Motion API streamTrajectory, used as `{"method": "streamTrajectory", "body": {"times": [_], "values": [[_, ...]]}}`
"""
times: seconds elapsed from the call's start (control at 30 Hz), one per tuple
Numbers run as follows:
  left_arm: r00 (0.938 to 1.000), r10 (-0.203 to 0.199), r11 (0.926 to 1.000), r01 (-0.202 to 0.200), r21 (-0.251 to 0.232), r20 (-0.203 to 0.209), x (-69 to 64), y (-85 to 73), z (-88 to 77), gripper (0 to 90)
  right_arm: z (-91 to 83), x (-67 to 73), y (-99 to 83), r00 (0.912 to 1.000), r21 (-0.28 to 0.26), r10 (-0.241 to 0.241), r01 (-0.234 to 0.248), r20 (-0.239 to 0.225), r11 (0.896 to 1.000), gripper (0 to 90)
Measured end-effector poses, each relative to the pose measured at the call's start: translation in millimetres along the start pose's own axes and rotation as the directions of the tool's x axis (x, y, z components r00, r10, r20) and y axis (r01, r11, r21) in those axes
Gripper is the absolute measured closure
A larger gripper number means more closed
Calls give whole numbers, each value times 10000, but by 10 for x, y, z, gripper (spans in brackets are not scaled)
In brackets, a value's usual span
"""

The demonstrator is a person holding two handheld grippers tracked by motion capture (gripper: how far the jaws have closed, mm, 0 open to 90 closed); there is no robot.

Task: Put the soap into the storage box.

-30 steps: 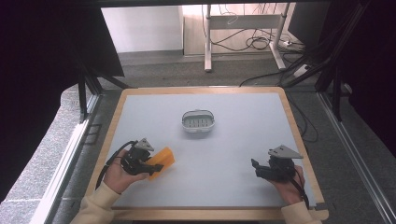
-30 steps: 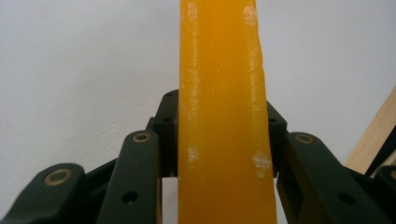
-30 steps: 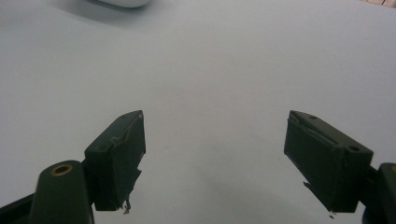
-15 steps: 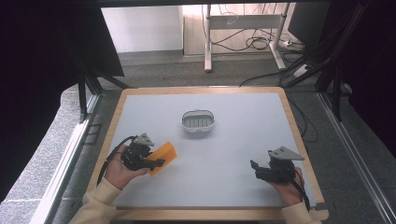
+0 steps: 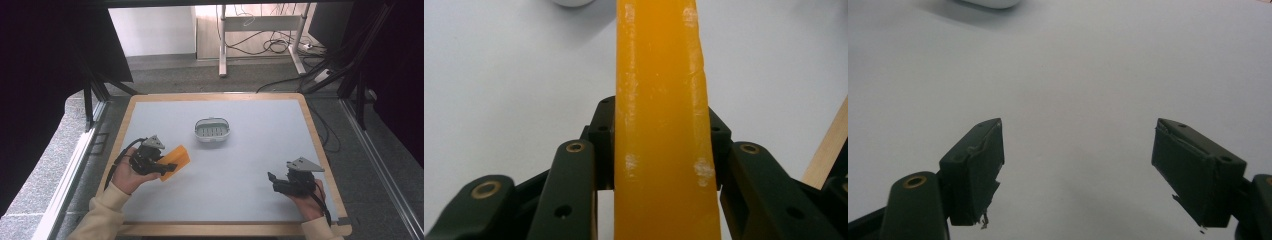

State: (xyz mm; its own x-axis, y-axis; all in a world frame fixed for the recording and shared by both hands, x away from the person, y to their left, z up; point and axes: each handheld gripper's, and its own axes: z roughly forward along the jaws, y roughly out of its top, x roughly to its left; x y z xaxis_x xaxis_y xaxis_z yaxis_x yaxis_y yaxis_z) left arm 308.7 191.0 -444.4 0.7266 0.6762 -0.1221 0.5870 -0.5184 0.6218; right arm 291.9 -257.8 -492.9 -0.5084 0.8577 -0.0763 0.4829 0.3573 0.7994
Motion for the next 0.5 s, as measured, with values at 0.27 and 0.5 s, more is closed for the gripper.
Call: {"method": "streamTrajectory", "body": {"times": [0.27,0.5], "values": [[9997,237,9997,-237,-33,6,10,97,-18,619,-5,-15,1,9998,-33,55,-55,168,10000,213],[9995,330,9995,-330,-14,-18,17,140,-14,619,-10,-20,-2,9998,-35,56,-55,192,10000,212]]}}
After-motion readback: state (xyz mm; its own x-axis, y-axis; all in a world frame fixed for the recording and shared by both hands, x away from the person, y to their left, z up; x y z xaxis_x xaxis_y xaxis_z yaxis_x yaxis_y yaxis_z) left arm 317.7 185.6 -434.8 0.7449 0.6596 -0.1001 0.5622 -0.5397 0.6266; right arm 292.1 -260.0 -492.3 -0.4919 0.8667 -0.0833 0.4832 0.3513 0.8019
